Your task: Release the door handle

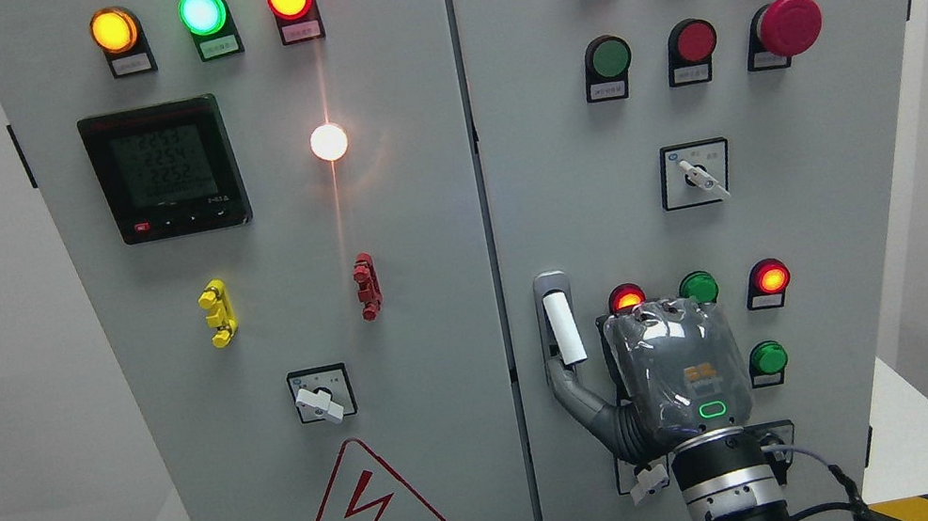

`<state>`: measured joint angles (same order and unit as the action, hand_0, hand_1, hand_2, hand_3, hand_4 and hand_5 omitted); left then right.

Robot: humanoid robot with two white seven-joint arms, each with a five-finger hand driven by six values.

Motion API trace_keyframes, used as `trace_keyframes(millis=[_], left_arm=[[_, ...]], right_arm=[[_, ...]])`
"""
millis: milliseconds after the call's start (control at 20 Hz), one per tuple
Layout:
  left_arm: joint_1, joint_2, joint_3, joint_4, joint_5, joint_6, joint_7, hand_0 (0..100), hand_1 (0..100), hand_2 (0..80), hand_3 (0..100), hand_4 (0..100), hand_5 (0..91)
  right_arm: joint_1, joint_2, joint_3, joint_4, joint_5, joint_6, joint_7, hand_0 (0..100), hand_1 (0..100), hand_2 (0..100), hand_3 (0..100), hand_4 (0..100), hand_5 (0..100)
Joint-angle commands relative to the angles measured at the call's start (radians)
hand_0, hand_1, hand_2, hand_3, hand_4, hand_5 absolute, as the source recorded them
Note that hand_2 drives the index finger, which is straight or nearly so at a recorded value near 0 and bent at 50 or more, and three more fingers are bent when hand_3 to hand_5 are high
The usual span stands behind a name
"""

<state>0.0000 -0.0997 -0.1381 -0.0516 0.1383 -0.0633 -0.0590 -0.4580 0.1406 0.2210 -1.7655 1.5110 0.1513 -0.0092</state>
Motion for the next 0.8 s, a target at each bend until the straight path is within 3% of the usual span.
trace_keyframes(millis=[0,751], left_arm=[[0.018,0.0,0.0,-0.001,0.0,0.0,-0.001,12,56,0.0,0,0,0.0],[0.018,0.0,0.0,-0.001,0.001,0.0,-0.001,12,56,0.0,0,0,0.0]], right_arm=[[-0.001,0.001,-0.005,0.0,0.0,0.001,-0.002,47,28,92,100,94,93],[0.001,0.001,-0.005,-0.005,-0.002,0.001,-0.005,47,27,92,100,94,94]])
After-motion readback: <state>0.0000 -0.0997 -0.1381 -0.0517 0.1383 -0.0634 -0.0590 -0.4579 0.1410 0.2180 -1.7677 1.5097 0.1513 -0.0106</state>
